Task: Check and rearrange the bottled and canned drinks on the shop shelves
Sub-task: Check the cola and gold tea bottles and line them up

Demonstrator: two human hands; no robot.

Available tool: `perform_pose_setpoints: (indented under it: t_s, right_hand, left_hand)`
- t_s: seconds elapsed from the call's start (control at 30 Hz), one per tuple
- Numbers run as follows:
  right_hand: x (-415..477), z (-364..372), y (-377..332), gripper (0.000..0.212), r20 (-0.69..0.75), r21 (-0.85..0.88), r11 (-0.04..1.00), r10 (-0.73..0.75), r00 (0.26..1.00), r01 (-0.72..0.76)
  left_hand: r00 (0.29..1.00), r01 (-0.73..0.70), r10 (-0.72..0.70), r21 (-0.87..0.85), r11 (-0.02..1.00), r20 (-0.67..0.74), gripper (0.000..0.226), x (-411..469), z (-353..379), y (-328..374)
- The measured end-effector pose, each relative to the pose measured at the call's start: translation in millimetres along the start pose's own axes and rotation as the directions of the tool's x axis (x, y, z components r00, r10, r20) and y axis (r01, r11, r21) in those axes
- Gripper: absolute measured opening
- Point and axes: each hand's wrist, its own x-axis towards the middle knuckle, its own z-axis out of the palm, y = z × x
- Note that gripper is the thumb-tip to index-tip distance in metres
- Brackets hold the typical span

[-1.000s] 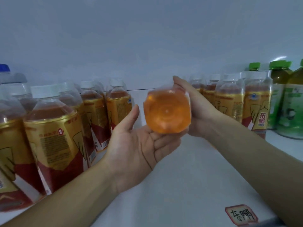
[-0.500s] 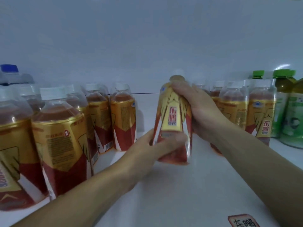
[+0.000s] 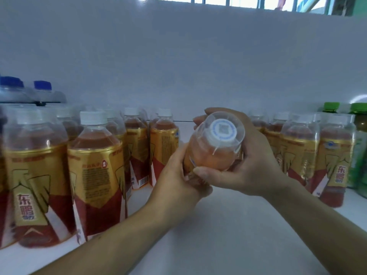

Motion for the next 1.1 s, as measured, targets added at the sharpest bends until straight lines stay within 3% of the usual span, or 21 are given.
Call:
perform_pose_setpoints:
  t_s: [0.17,0.27,0.33,0.4,0.43,0.5,0.57,0.63,0.7,0.77,0.93,1.1]
  right_hand:
    - [0,-1,-3,0.064,-0.039,0.011,0.99,0.139,0.99,-0.139]
    - [0,1,-10,0.05,-0.047,0.077,0.958,0.282,0.958,-0.278]
    - [0,2,-8,0.043,-0.03,0.154,0.911,0.391,0.92,-0.382]
    - [2,6,-9,0.062,0.04,0.154,0.825,0.544,0.838,-0.544]
    - [3,8,-10,0.074,0.091,0.133,0.782,0.603,0.793,-0.609]
    - [5,11,-17,0.071,0.195,0.102,0.705,0.677,0.709,-0.701]
    - [10,11,-29,0.059,0.279,0.045,0.659,0.713,0.643,-0.751]
    - [15,2,-36,0.064,0.335,-0.064,0.652,0.727,0.599,-0.756]
    - [14,-10,-40,0.079,0.388,-0.139,0.624,0.749,0.537,-0.769]
    - [10,-21,-44,0.079,0.412,-0.202,0.599,0.77,0.488,-0.775]
    - [-2,-19,-51,0.077,0.36,-0.383,0.55,0.829,0.428,-0.742]
    - [-5,-5,-52,0.077,0.297,-0.411,0.552,0.834,0.466,-0.725]
  left_hand:
    - [0.993,0.041,-0.063,0.21,0.977,0.1,0.051,0,0,-2]
    - [0.963,0.171,-0.23,0.347,0.922,0.137,0.058,-9,-5,18]
    - [0.957,0.178,-0.266,0.499,0.848,0.111,0.057,-15,-12,36]
    - [0.965,0.086,-0.237,0.721,0.688,0.111,0.056,-21,-19,55]
    - [0.973,0.006,-0.2,0.851,0.524,0.116,0.051,-26,-23,65]
    - [0.989,-0.133,-0.037,0.97,0.202,0.143,0.03,-35,-33,80]
    - [0.963,-0.228,0.17,0.967,0.112,0.207,0.018,-44,-44,94]
    - [0.908,-0.292,0.326,0.955,0.042,0.263,0.023,-45,-59,104]
    - [0.872,-0.273,0.424,0.962,0.008,0.244,0.031,-41,-77,103]
    - [0.896,-0.188,0.407,0.982,-0.007,0.175,0.037,-37,-92,96]
    - [0.903,-0.176,0.41,0.981,0.079,0.129,0.035,-38,-100,71]
    - [0.849,-0.221,0.516,0.964,0.15,0.114,0.029,-35,-99,66]
